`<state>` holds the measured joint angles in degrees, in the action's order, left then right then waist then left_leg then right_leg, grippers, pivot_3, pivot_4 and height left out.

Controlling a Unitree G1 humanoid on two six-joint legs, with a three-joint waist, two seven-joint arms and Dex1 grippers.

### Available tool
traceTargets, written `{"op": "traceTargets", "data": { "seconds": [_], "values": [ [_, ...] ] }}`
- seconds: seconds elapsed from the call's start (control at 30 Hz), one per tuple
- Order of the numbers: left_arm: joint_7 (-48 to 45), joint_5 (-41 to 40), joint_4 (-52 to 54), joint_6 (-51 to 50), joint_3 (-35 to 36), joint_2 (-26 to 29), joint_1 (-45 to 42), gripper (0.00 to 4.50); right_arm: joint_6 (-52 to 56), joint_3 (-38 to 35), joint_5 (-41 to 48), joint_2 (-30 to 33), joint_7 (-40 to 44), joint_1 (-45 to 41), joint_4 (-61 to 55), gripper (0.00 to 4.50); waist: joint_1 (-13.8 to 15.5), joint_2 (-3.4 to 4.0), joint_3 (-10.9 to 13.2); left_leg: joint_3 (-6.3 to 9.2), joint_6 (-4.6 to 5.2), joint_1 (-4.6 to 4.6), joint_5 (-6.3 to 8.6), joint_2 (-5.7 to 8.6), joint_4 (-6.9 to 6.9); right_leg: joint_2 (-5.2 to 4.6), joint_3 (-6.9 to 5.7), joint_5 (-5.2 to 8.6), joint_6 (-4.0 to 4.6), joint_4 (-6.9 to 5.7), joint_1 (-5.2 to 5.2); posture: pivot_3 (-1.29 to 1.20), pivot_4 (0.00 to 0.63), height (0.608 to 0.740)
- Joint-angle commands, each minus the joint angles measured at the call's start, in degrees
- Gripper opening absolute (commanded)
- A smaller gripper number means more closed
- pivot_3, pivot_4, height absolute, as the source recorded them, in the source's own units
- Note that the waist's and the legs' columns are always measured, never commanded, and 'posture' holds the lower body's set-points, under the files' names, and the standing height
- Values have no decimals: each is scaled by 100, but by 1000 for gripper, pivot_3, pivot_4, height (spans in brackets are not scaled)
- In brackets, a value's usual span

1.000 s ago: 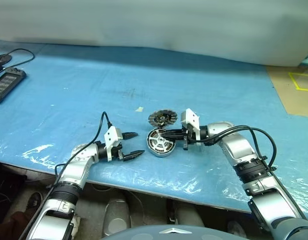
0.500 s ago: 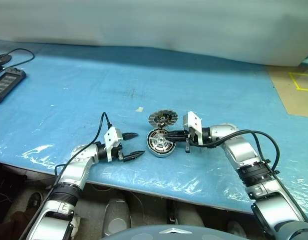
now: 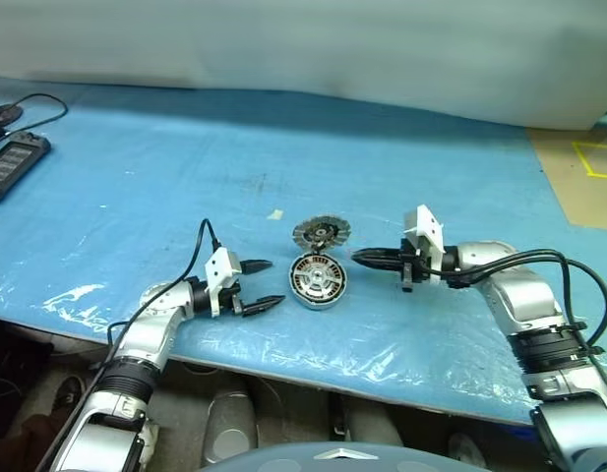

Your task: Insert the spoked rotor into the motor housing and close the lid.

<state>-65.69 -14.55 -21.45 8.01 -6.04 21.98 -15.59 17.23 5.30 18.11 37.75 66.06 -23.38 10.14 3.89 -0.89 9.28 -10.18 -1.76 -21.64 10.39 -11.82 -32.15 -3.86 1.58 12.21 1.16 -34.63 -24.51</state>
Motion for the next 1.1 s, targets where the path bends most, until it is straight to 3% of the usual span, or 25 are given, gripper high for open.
{"op": "traceTargets", "data": {
  "seconds": [0.03,0.17,0.33,0.57,0.77,1.1],
  "values": [
    [-49,-85,-1,10,53,3,-76,4085,-679,-316,-340,-182,-608,-629,874,27,-50,0,0,-3,0,0,0,3,-4,0,4,-1,0,-8,-8,0,150,740],
    [-58,-76,-70,41,63,2,-129,4085,-1113,-422,-494,-802,-1112,-1697,2176,27,-160,2,0,-5,-1,-7,-1,5,-8,14,5,-6,9,-21,-24,0,150,740],
    [14,-65,-74,115,123,45,-129,4085,-627,-55,-125,-1225,84,-1975,1778,27,-99,2,0,-4,5,-28,-4,-13,-9,35,-9,-2,21,-18,-33,0,150,740],
    [82,-65,9,107,179,82,-74,4085,-327,324,-136,-1182,747,-1516,984,27,19,2,0,0,15,-41,-9,-21,-10,35,-25,1,28,-22,-42,0,150,740],
    [81,-94,-20,64,233,121,-66,4085,144,712,-18,-842,1231,-620,-182,27,34,2,0,0,-3,-32,2,-21,-17,33,-20,2,28,-17,-32,0,150,740],
    [106,-83,-25,44,251,115,-67,4085,-484,1088,-595,-953,827,-192,219,27,2,1,-1,-1,-4,2,3,-20,-16,35,-7,2,28,-20,-6,0,150,740]
  ]
}}
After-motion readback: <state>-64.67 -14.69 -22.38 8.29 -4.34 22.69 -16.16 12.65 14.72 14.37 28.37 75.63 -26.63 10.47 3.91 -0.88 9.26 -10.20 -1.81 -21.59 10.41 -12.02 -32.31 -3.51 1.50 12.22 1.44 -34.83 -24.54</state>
